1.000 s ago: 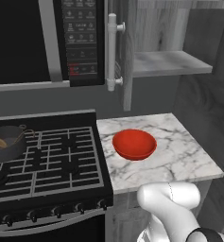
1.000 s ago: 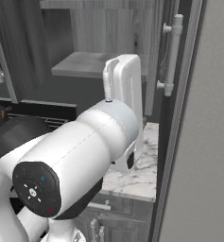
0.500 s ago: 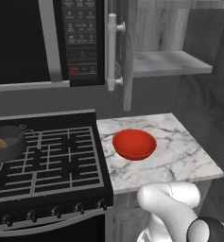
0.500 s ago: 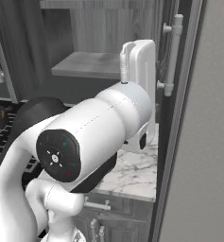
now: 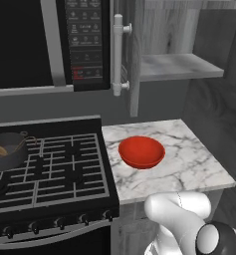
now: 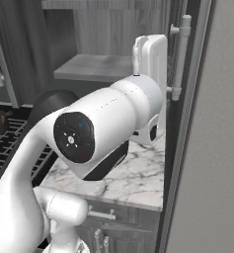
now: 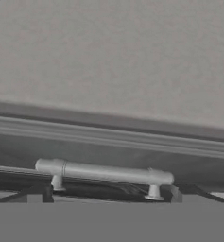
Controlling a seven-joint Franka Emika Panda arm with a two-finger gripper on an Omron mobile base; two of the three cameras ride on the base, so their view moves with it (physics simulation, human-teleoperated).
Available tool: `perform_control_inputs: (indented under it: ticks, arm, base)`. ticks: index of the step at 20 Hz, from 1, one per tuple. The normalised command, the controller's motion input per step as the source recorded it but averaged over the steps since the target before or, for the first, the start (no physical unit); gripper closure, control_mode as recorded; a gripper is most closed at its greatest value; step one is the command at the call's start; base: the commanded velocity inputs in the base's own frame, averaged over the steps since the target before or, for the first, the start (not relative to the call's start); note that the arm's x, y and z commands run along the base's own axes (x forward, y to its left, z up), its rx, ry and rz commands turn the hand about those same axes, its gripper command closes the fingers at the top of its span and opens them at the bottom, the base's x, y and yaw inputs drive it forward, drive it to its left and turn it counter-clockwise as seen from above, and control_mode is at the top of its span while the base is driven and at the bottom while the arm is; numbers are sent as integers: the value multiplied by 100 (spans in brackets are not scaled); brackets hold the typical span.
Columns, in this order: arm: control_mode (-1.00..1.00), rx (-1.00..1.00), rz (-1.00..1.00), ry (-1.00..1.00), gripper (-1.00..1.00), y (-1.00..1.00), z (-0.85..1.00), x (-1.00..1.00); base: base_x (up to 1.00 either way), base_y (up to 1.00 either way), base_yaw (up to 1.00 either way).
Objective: Open the cabinet and move the ladle to the pot. Then close the cabinet.
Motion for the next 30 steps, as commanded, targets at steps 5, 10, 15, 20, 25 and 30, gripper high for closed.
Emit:
perform_control_inputs:
  ticks: [5, 10, 15, 20, 25, 30]
  arm:
    - [-100, 0, -4, -1, -100, -8, 0, 27]
    - [-100, 0, -2, -1, -100, -5, 0, 27]
    - [-100, 0, -1, -1, -100, 0, 0, 34]
    - [-100, 2, -1, 0, -100, -2, 0, 28]
    - [-100, 3, -1, 0, -100, -6, 0, 27]
    - [-100, 5, 0, 0, -100, 0, -2, 32]
  base:
    - [0, 0, 0]
    - [0, 0, 0]
    - [0, 0, 0]
    - [0, 0, 0]
    - [0, 0, 0]
    - [0, 0, 0]
